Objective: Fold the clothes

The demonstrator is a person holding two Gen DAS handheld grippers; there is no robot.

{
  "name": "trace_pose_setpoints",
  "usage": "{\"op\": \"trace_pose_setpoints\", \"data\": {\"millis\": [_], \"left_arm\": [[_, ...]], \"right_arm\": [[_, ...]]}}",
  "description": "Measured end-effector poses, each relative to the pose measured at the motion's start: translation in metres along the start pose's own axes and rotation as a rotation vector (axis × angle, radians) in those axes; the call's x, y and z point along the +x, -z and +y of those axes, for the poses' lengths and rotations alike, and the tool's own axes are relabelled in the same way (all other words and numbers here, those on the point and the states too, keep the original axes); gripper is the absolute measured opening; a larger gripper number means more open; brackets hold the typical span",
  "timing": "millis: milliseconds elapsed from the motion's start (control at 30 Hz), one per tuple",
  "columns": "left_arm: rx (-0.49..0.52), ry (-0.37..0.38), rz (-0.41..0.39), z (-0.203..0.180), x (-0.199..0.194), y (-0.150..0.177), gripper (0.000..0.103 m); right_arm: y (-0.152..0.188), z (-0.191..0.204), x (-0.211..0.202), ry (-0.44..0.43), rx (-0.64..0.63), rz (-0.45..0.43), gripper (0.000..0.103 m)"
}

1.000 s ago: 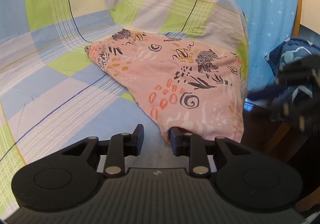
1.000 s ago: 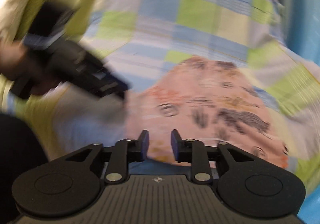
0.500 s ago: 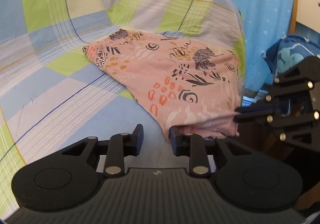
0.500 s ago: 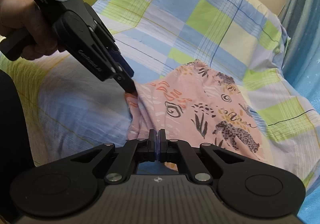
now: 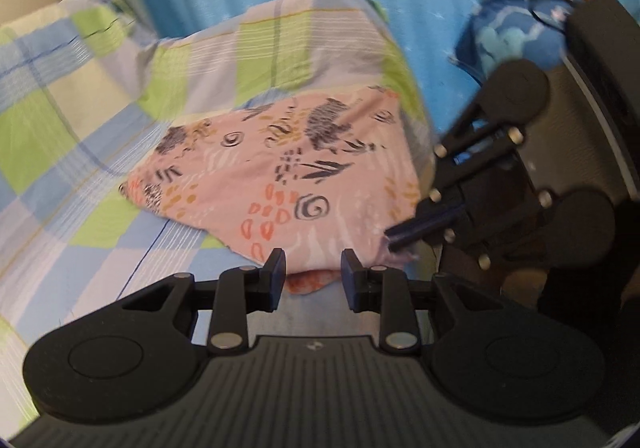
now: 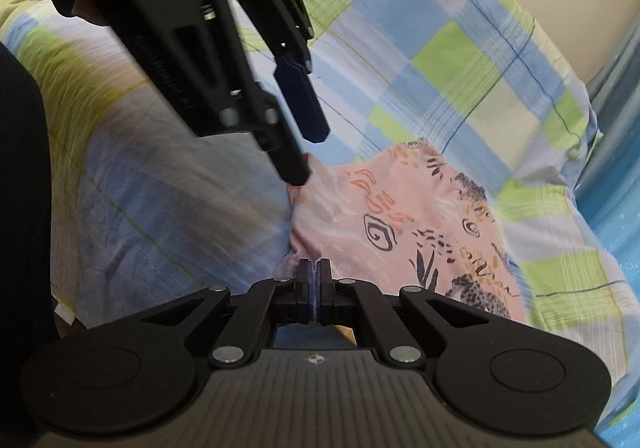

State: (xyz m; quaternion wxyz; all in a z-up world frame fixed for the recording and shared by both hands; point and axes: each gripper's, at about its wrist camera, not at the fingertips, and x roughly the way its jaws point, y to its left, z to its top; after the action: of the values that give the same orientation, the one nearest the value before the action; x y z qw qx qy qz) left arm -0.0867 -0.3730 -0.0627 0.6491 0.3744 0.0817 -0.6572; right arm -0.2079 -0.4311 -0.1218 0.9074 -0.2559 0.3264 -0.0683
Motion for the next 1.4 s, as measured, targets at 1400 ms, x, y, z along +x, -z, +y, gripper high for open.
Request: {"op": "trace_pose_setpoints", "data": {"millis": [1400], "left_arm": [[0.721,-0.156,-0.071,-0.063,0.056,0.001,0.054]], "right_arm": [[-0.008,-0.02,-0.02,-0.017,0.065,-0.1,0.008]]}}
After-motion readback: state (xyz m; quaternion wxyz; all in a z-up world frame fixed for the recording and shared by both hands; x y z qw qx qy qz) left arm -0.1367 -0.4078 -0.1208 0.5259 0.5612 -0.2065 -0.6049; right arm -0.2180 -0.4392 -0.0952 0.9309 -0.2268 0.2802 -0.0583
